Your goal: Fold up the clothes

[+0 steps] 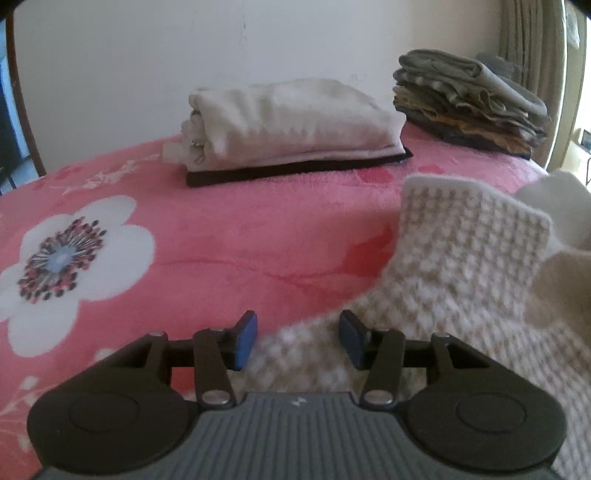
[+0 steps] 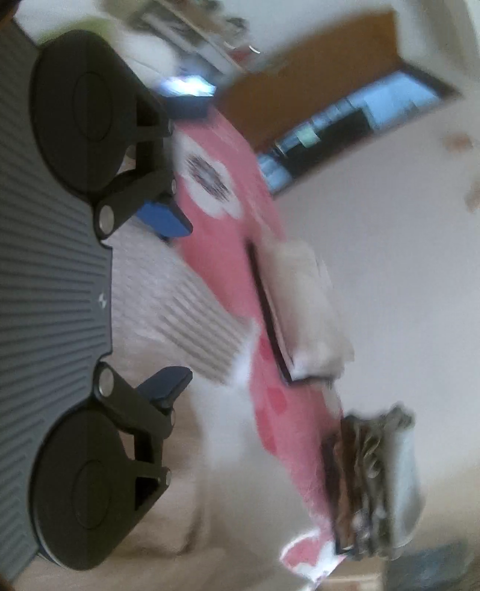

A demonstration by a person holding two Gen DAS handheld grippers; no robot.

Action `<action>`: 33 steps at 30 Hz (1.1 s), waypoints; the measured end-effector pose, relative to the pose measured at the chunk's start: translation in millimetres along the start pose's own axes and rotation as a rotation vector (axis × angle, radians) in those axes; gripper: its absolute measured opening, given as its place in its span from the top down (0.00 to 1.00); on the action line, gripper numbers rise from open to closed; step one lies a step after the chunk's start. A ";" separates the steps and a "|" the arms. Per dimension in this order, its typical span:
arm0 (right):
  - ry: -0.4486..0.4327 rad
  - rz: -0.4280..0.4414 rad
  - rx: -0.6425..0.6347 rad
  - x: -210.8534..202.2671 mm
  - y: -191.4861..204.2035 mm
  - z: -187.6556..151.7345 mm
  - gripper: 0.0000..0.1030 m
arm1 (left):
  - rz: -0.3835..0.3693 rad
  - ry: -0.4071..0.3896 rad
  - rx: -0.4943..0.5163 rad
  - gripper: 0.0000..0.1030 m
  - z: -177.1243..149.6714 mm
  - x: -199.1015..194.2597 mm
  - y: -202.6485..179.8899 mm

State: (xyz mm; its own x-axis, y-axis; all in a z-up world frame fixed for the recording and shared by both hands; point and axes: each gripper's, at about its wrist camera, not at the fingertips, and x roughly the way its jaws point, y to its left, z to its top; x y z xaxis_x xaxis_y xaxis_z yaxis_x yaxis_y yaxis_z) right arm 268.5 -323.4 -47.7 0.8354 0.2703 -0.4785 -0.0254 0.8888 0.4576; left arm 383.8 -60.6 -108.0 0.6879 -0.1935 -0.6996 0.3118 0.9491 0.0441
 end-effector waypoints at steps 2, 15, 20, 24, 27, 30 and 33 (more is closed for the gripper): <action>0.008 -0.039 0.093 36.7 -17.9 11.5 0.24 | 0.001 -0.009 -0.020 0.48 -2.2 5.6 0.8; 0.049 -0.084 0.208 90.5 -46.1 -3.8 0.94 | -0.070 -0.090 -0.154 0.43 -15.4 10.5 20.4; -0.006 -0.111 0.221 84.1 -48.6 -1.0 0.87 | -0.072 -0.102 -0.153 0.43 -17.3 11.4 20.7; -0.123 -0.106 -0.020 56.2 -4.6 18.7 0.86 | -0.071 -0.111 -0.154 0.43 -19.4 11.1 20.8; 0.036 -0.015 -0.181 88.5 33.2 21.2 0.87 | -0.076 -0.116 -0.161 0.43 -20.5 10.9 21.9; 0.199 -0.019 -0.311 140.0 57.2 15.3 0.89 | -0.081 -0.120 -0.166 0.43 -21.6 11.1 22.7; 0.249 -0.145 -0.275 187.8 37.8 11.9 0.96 | -0.091 -0.119 -0.176 0.43 -21.4 11.5 24.6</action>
State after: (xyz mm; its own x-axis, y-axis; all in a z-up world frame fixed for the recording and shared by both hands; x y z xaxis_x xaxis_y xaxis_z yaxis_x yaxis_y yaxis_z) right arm 430.9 -243.4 -111.3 0.6832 0.1863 -0.7061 -0.0916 0.9811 0.1703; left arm 385.4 -34.2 -130.2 0.7378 -0.2984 -0.6055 0.2644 0.9531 -0.1475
